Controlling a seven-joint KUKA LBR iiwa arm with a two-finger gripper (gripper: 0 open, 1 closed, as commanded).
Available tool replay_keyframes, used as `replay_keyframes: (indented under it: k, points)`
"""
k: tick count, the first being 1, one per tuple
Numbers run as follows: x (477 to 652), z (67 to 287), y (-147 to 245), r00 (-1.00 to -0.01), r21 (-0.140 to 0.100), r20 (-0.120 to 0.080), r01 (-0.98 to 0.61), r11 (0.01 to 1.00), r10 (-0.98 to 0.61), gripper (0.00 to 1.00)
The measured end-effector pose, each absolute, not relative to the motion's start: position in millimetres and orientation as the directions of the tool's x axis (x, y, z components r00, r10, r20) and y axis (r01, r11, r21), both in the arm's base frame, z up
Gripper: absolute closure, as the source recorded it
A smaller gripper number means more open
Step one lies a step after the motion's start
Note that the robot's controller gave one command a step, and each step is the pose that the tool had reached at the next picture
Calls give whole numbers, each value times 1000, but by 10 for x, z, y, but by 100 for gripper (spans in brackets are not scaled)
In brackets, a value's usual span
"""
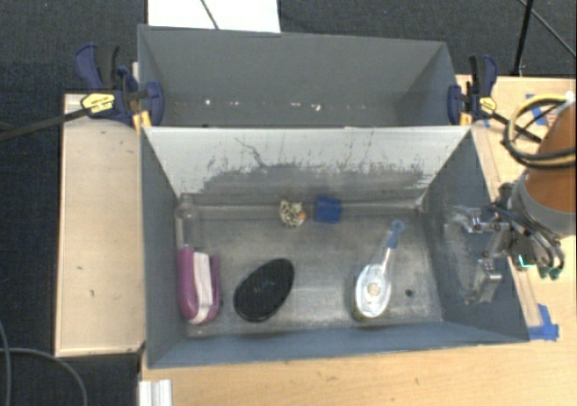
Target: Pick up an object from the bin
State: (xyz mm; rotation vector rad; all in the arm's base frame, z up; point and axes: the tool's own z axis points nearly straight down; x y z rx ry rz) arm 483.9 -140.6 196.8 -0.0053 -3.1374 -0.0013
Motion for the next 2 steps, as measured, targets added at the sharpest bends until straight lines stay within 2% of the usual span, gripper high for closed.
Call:
replay_keyframes:
  k: [1,2]
  points:
    - [4988,918,-1082,-987,3,3,-159,987,-159,0]
    - [5000,952,-1097,-987,0,-2,-162,987,-162,100]
